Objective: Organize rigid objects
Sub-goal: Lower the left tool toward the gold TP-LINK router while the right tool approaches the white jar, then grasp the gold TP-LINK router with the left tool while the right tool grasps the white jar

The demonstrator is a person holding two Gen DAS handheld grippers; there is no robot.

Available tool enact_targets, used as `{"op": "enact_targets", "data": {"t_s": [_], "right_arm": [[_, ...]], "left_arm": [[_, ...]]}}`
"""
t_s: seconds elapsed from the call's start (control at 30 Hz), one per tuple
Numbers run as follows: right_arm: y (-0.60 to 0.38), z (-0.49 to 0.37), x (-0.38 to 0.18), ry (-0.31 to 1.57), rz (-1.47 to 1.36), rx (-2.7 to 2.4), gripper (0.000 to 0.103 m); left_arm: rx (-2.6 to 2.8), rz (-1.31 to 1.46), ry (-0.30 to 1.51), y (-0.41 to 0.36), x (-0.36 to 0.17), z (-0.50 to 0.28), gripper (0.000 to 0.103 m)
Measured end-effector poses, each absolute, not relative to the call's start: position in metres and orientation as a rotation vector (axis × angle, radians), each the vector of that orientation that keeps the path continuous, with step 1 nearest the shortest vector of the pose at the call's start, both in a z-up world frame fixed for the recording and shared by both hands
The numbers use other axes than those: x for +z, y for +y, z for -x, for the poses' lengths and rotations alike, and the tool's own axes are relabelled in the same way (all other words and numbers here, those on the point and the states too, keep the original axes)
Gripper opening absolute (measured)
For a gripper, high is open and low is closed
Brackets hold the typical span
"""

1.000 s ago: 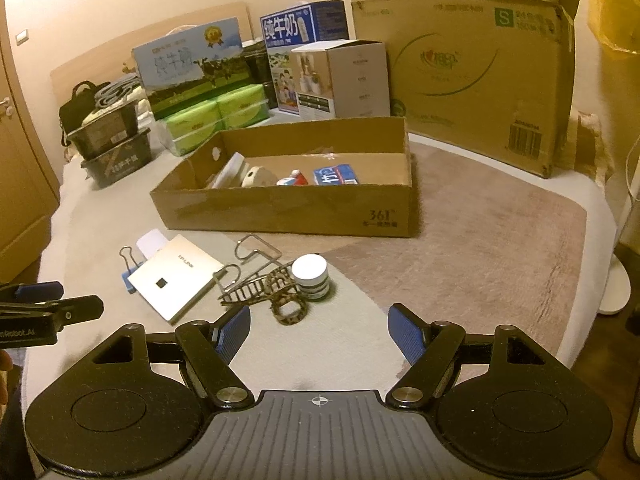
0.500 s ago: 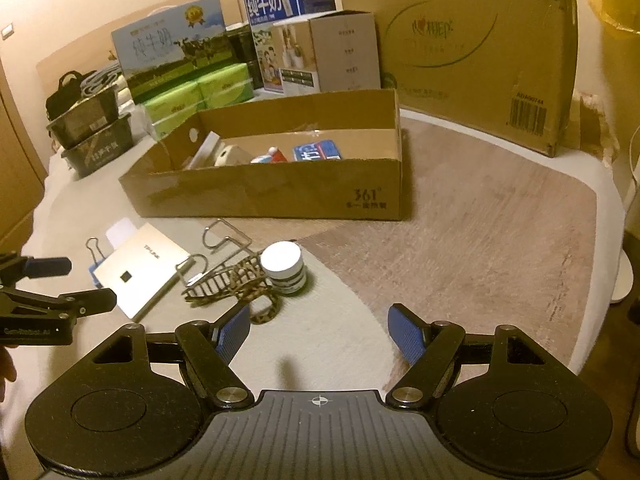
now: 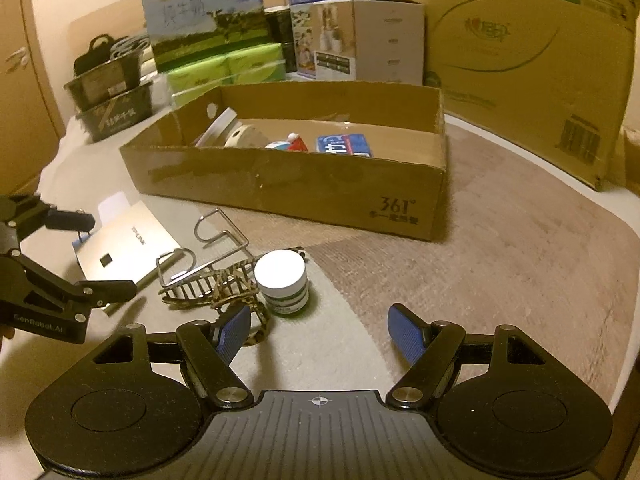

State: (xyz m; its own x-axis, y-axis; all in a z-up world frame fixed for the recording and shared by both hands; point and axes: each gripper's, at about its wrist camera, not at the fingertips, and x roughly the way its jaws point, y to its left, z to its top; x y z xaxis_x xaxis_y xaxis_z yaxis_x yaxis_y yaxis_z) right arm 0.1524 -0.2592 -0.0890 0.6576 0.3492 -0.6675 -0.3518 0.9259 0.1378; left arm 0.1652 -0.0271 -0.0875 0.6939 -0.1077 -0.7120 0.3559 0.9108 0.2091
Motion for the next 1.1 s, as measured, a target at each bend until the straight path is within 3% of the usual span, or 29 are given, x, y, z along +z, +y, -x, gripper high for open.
{"op": "enact_targets", "data": {"t_s": [0.23, 0.43, 0.6, 0.73, 0.87, 1.1], "right_arm": [[-0.260, -0.158, -0.093, 0.755, 0.039, 0.429, 0.076], [-0.255, -0.161, -0.093, 0.731, 0.099, 0.482, 0.075], [-0.249, -0.165, -0.094, 0.715, 0.152, 0.547, 0.060], [-0.240, -0.169, -0.097, 0.692, 0.192, 0.587, 0.054], [-0.234, -0.173, -0.098, 0.697, 0.194, 0.597, 0.032], [-0.240, -0.169, -0.095, 0.718, 0.140, 0.529, 0.032]], "left_arm": [[-0.264, -0.340, 0.763, -0.028, -0.091, -0.170, 0.091], [-0.278, -0.331, 0.783, -0.028, -0.089, -0.176, 0.085], [-0.282, -0.330, 0.781, -0.029, -0.089, -0.177, 0.085], [-0.273, -0.320, 0.776, -0.029, -0.090, -0.176, 0.086], [-0.259, -0.318, 0.777, -0.030, -0.090, -0.178, 0.089], [-0.245, -0.320, 0.781, -0.031, -0.091, -0.180, 0.088]]}}
